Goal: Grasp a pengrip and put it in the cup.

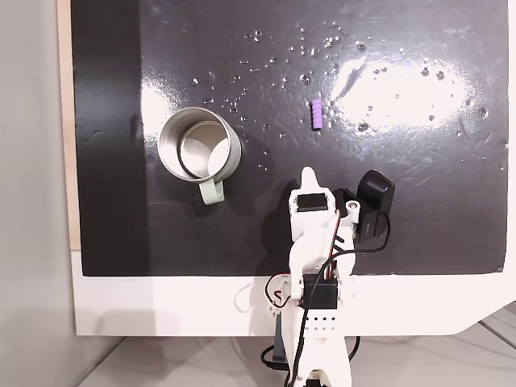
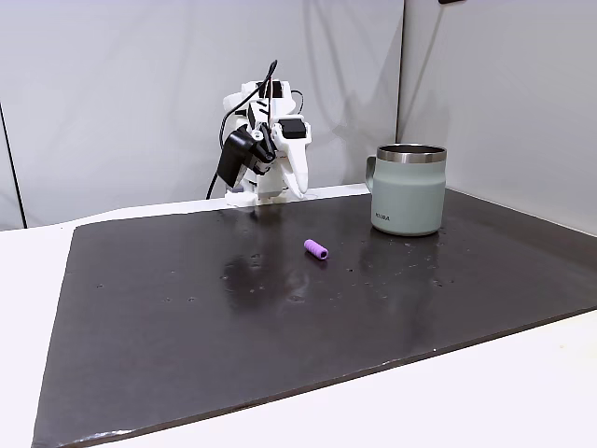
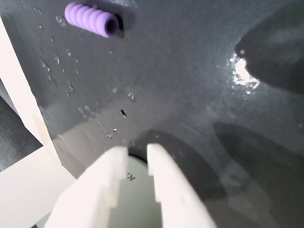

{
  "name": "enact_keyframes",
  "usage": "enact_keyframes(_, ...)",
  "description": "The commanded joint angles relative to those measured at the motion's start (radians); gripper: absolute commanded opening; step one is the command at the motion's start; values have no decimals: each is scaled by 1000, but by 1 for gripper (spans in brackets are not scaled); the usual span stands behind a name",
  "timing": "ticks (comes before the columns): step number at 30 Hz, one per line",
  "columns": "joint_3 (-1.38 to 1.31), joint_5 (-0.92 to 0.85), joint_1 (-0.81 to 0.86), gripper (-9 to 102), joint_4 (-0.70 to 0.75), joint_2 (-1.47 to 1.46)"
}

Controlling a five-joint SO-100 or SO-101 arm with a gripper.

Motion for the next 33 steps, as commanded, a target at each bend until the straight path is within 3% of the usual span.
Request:
enact_keyframes(1, 15, -29, -32, 0, -94, 9)
enact_keyframes(13, 18, -26, -31, 0, -103, 9)
enact_keyframes(23, -12, -25, -74, 0, -311, 9)
enact_keyframes(33, -333, 58, -239, 0, -236, -143)
